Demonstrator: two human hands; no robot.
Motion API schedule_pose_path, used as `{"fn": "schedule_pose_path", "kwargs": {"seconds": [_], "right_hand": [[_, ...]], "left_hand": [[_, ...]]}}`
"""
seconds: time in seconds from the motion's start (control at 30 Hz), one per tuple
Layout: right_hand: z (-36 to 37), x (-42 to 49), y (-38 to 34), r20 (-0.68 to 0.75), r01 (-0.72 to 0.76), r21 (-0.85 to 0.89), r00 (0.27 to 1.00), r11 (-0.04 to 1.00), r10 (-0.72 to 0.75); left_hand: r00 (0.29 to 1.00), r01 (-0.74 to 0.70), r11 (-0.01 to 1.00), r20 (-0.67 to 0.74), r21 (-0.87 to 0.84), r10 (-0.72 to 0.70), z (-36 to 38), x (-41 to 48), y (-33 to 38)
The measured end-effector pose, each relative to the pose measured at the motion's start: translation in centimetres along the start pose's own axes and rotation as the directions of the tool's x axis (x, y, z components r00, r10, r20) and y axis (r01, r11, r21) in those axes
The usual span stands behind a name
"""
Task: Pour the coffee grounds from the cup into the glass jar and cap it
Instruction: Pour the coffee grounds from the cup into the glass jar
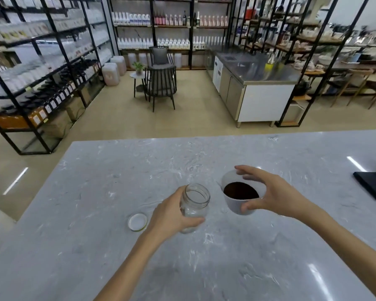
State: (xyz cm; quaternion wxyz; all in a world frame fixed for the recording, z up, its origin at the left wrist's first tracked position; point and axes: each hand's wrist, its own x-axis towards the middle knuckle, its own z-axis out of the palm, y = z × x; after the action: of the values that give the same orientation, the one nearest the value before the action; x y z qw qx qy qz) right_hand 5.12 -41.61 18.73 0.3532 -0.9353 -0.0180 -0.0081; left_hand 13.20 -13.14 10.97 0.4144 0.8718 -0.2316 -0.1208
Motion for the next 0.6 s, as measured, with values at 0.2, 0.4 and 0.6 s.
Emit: {"fn": "schedule_pose_path", "kwargs": {"seconds": [0.2, 0.4, 0.6], "right_hand": [[-7.3, 3.2, -5.6, 0.086, 0.181, -0.252, 0.983, 0.951, -0.164], [-12.3, 6.0, -12.2, 0.27, 0.297, -0.576, 0.949, 0.761, -0.165], [-14.7, 7.9, -17.9, 0.425, 0.381, -0.682, 0.901, 0.625, -0.086]], "left_hand": [[0.999, -0.028, 1.0, -0.034, -0.013, 0.027, -3.4, 1.6, 5.9], [0.994, -0.052, 0.994, -0.087, 0.099, 0.061, -5.5, 2.7, 10.3], [0.986, -0.075, 0.968, -0.127, 0.239, 0.108, -6.8, 3.0, 13.4]]}}
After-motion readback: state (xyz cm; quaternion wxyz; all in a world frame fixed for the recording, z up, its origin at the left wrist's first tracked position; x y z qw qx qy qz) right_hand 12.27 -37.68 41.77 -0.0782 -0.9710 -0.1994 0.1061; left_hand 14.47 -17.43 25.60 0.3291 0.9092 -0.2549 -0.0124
